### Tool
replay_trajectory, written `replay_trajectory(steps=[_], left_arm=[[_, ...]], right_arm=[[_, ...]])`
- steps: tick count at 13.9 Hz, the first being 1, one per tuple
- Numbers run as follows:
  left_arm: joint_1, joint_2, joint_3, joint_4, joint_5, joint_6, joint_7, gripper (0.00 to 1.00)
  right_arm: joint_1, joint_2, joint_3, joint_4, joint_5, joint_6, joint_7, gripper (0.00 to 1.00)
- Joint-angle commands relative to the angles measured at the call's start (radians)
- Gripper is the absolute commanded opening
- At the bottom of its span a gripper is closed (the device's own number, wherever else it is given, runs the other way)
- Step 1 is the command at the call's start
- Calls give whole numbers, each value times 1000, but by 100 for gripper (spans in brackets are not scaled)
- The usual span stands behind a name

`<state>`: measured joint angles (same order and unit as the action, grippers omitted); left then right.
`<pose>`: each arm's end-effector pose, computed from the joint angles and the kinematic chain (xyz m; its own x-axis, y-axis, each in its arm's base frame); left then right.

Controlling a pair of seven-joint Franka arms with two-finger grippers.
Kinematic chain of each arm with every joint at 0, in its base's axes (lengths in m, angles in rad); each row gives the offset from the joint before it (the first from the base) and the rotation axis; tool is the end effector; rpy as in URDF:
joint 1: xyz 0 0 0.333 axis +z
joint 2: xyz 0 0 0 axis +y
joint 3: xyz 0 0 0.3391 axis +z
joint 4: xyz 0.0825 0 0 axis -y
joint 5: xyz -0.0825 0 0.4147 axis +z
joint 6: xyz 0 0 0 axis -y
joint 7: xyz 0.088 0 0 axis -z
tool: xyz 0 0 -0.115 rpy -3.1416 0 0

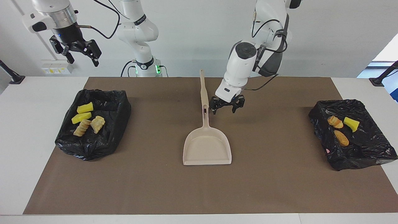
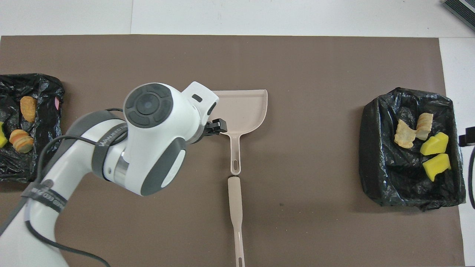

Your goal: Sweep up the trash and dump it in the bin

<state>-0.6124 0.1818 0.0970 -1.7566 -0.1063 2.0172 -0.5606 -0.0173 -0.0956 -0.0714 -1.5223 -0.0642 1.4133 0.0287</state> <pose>0.5655 -0.3324 0.4726 0.9960 0.0861 0.0227 0.0831 -0.9904 0.1106 0.5318 -0.0579 0.7035 0.9919 -0.1267 -0.0118 -0.1258 -0.9904 0.0571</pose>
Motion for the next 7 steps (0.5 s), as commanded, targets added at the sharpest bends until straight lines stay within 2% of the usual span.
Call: replay_trajectory(steps=[1, 3, 7], left_arm=[[116, -60, 7, 3, -18, -107, 189, 100], [193, -88, 7, 12, -18, -161, 313, 100], [333, -97, 7, 84, -15, -306, 520, 100]], right_arm=[[-4, -1, 4, -4, 7, -20, -30, 100], [-4, -1, 13, -6, 7, -31, -30, 100], [8, -1, 13, -7, 7, -31, -41, 100]])
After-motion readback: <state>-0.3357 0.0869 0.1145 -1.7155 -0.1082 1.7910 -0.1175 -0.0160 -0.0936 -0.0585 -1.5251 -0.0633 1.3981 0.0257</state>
